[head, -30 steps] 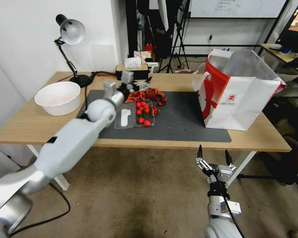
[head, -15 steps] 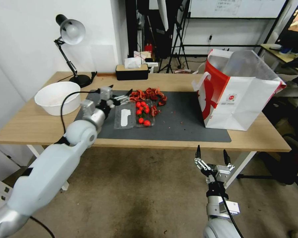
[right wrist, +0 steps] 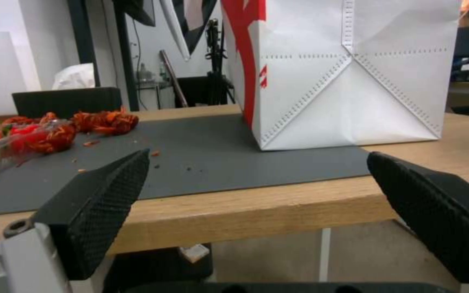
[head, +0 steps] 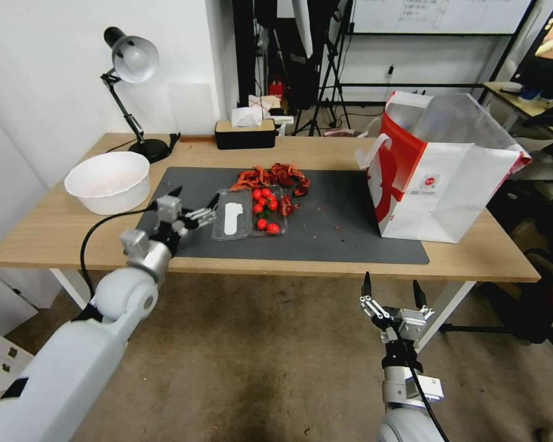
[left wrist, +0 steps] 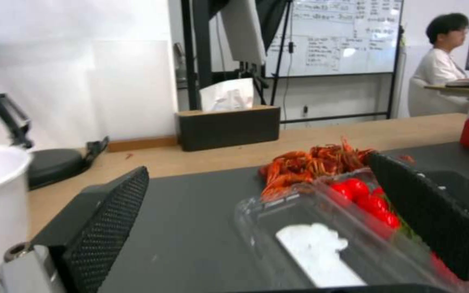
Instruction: Pick up the trash from the table and place it into the takeout bag.
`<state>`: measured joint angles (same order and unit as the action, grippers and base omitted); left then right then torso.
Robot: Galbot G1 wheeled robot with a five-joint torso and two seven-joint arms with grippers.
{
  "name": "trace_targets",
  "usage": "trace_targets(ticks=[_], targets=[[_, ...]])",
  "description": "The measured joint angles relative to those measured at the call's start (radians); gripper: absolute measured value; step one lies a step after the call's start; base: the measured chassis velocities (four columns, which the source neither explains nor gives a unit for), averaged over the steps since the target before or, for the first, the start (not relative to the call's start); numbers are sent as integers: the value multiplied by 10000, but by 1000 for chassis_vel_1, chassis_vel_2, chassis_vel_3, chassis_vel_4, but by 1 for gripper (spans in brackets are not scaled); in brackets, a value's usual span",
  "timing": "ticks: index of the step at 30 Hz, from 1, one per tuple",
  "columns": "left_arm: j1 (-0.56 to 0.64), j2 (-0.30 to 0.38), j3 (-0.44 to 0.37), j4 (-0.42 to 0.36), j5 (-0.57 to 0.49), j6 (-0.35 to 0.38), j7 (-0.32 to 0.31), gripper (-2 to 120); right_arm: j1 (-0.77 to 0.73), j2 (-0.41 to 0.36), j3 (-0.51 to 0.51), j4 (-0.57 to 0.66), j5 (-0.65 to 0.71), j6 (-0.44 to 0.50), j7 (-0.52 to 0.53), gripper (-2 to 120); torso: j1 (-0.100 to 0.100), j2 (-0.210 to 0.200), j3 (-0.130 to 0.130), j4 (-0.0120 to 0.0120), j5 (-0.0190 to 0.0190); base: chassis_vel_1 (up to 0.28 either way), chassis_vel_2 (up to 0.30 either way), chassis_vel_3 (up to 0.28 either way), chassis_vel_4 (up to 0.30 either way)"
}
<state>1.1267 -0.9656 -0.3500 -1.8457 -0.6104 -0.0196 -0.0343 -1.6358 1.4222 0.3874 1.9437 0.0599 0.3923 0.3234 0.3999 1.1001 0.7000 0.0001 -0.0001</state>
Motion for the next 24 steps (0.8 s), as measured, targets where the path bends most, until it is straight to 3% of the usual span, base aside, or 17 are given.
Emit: trace_targets(ticks=[14,24], targets=[[2525,-844,-1949,-534,1072,-953,414,100,-41,-59,-6,25,-12,33,0,100,0,0,-1,0,0,0,0,0,0],[3831,-1294,-2561,-560,1530,-1686,620,100,3,-79,-50,24,-12,31,-15,100,1,0,0,0,1,0,0,0,0]])
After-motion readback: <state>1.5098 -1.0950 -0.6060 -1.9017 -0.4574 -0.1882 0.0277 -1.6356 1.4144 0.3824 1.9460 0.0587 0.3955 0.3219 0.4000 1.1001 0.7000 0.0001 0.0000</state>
